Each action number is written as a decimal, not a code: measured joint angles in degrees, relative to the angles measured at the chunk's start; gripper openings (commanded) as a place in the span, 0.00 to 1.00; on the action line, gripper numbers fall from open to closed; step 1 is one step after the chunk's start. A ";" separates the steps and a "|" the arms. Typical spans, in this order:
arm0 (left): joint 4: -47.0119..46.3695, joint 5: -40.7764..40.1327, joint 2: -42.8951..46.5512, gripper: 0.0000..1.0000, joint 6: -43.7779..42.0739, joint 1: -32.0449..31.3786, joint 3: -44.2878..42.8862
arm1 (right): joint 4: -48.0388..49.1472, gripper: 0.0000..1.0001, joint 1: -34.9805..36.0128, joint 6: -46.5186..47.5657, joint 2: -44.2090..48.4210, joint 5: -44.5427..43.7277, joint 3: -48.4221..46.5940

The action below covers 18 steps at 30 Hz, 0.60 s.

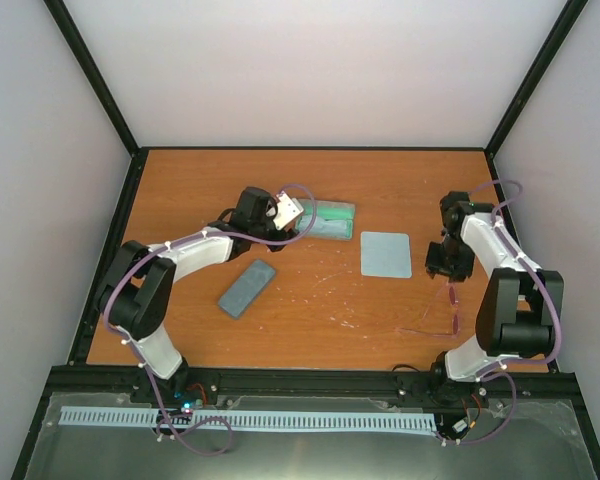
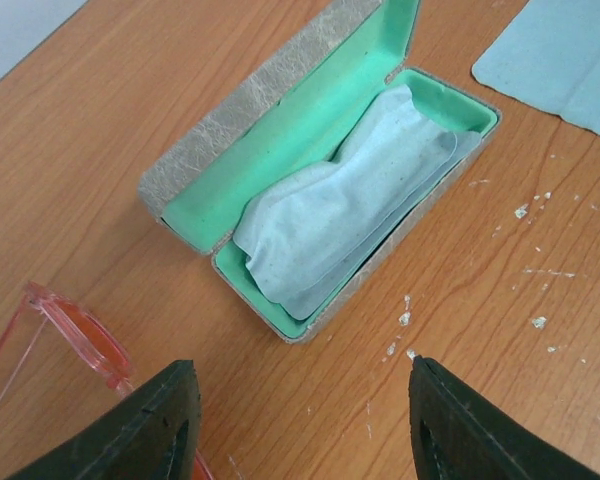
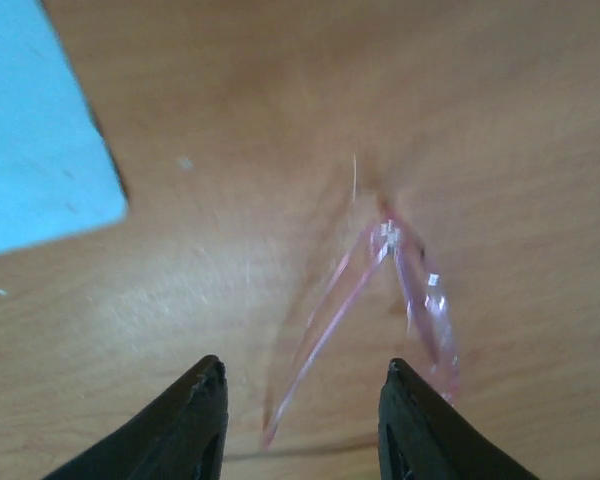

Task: Organize the sunglasses
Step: Move the sunglasses to the center of the board.

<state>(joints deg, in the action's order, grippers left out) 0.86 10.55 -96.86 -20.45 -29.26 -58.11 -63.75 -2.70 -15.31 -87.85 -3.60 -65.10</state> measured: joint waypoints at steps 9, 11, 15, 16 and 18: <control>0.00 0.46 -0.98 0.58 -0.11 0.00 0.00 | -2.91 0.52 0.00 -3.13 -0.17 2.40 6.56; 0.00 0.59 -0.98 0.58 -0.09 0.00 0.00 | -2.64 0.52 0.00 -3.67 -0.15 2.80 7.32; -0.02 0.85 -0.98 0.58 -0.07 0.00 0.02 | -0.87 0.51 0.00 -4.70 -0.37 3.45 10.03; -0.07 0.87 -0.98 0.58 -0.09 0.00 0.04 | -0.31 0.50 0.00 -4.94 -0.61 3.65 10.64; -0.42 0.87 -0.98 0.58 -0.09 0.00 0.35 | 0.85 0.48 0.00 -5.33 -1.46 4.17 11.80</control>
<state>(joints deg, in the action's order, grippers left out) 0.45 11.42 -97.84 -20.53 -29.26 -57.76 -62.89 -2.70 -20.64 -89.32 0.58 -53.30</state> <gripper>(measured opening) 0.580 0.509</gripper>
